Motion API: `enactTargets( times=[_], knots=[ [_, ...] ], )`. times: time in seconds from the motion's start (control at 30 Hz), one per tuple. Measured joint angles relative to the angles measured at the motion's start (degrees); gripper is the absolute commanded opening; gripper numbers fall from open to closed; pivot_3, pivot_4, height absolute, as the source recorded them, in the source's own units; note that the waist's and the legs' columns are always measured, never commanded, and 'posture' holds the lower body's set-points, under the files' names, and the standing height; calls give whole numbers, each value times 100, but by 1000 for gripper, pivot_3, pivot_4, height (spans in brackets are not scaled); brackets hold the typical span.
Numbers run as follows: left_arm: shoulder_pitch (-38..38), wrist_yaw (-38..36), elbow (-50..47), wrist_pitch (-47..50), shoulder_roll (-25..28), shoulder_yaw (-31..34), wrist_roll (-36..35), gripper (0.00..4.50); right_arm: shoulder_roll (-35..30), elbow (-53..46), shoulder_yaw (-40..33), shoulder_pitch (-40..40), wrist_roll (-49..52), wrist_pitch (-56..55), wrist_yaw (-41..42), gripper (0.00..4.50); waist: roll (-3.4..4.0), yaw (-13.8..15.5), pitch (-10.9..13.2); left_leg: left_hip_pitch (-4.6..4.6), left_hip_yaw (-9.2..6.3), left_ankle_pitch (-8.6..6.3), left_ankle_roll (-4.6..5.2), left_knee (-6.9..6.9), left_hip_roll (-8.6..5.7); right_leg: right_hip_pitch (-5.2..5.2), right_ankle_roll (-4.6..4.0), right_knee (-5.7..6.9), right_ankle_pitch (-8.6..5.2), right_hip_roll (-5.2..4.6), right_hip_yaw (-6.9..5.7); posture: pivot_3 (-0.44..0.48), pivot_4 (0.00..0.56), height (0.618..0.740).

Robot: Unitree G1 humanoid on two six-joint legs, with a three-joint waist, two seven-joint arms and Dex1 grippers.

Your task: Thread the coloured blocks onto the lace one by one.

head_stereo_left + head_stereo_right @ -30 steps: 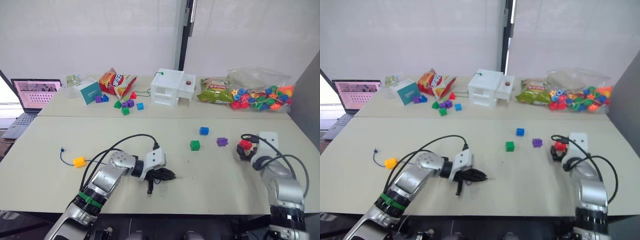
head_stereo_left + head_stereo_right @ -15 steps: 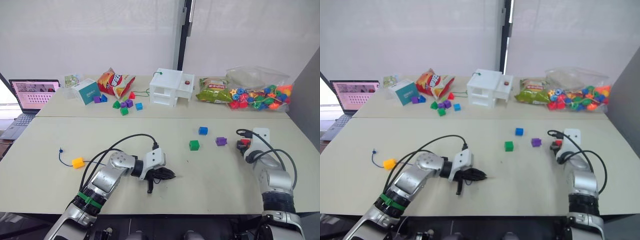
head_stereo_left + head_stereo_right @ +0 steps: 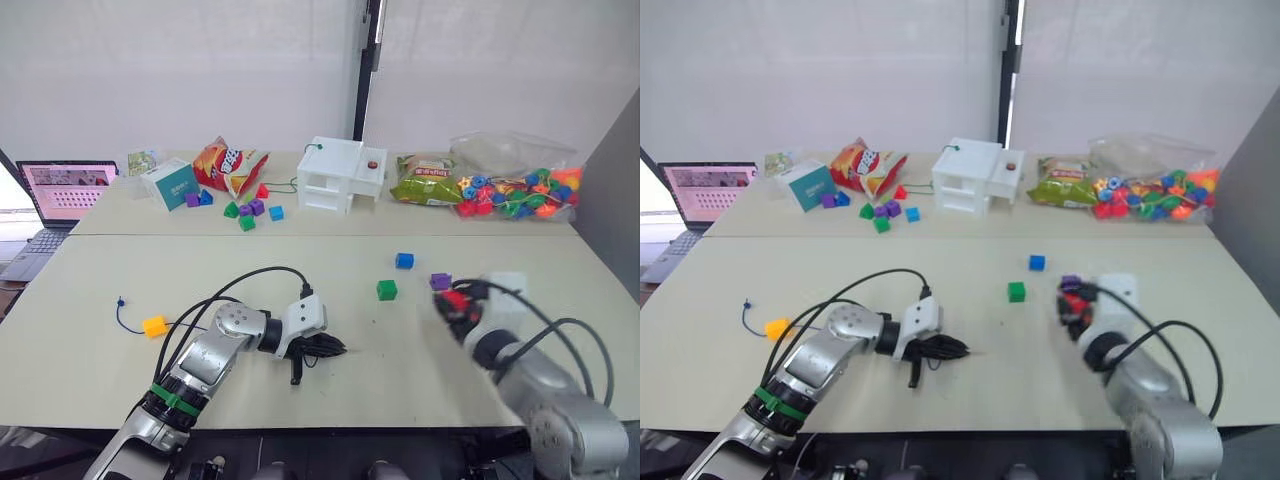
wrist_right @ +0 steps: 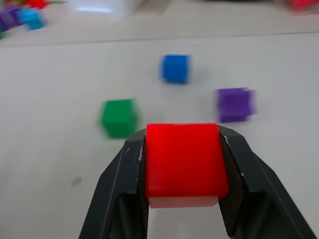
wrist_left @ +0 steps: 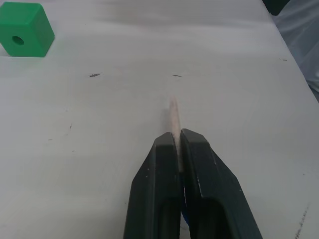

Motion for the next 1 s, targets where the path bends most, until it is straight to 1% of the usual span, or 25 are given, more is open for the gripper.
enactTargets(
  times=[0.07, 0.13, 0.37, 0.47, 0.53, 0.67, 0.73, 0.77, 0.83, 0.87, 0.97, 1.0],
  knots=[
    [-4, -3, 0, 9, -12, -1, -1, 0, 185, -205, 759, 162, 17, 251, -141, 1205, 0, -4, 0, 0, 0, 0, 0, 0, -4, -1, 0, -1, 0, -2, 0, 0, 150, 740],
    [-5, -5, 0, 27, 0, -1, -1, 0, 142, -196, 1190, 199, -88, 310, -257, 1205, 0, 13, 0, -3, 0, 0, 0, 4, -11, 0, 1, -2, 0, -6, -3, 0, 150, 740],
    [-5, -41, -2, 83, 56, 4, -3, 0, 198, 534, 1901, 435, -850, -244, -602, 1205, -2, 14, 1, -2, 1, 1, -1, 2, -10, -2, 2, -4, 0, 0, -5, 0, 150, 740],
    [-9, -45, -2, 89, 61, 4, -3, 0, 263, 676, 1966, 510, -1066, -579, -651, 1205, -2, 7, 1, -1, -1, 1, -1, 3, -9, -1, 2, -4, 0, 1, -5, 0, 150, 740],
    [-9, -46, -3, 90, 66, 4, -3, 0, 304, 713, 1978, 585, -1143, -741, -652, 2269, -2, 10, 1, 0, -1, 1, -1, 3, -9, 1, 2, -4, 0, 1, -5, 0, 150, 740],
    [-9, -45, -4, 98, 94, 7, -3, 0, 392, 731, 1854, 639, -1200, -877, -605, 3626, -2, 7, 1, 0, -1, 1, -1, 3, -8, -1, 2, -4, 0, 1, -5, 0, 150, 740],
    [-7, -41, -7, 106, 106, 8, -3, 0, 335, 533, 1695, 635, -1092, -868, -427, 4307, -2, 7, 1, -2, -1, 1, -1, 3, -8, -2, 3, -4, 0, 1, -5, 0, 150, 740],
    [-5, -39, -9, 109, 115, 13, -3, 0, 288, 428, 1642, 622, -1073, -855, -354, 4448, -2, 5, 1, -1, -1, 1, -1, 3, -8, -1, 3, -4, 0, 1, -5, 0, 150, 740],
    [9, -34, -16, 114, 132, 26, -4, 0, 157, 236, 1494, 575, -916, -808, -166, 4448, -2, 6, 1, -1, -2, 1, -1, 3, -8, 0, 2, -4, 0, 1, -5, 0, 150, 740],
    [32, -27, -32, 117, 141, 40, -4, 0, -31, 140, 1393, 496, -743, -680, 61, 4448, -2, 3, 2, -1, -1, 0, -1, 4, -8, 0, 2, -5, 0, 1, -5, 0, 150, 740],
    [141, 15, -153, 162, 216, 98, -6, 0, -1224, -24, 875, 54, 37, -404, 1257, 4448, -6, 2, 4, 3, -3, -1, 1, 4, -6, 10, 3, -10, 0, 0, -9, 0, 150, 740],
    [153, 24, -159, 213, 241, 110, -6, 0, -1488, -17, 709, -80, 226, -402, 1569, 4448, -7, 9, 5, 4, -4, -1, 1, 3, -5, 10, 3, -10, 0, 1, -10, 0, 150, 740]
  ],
)
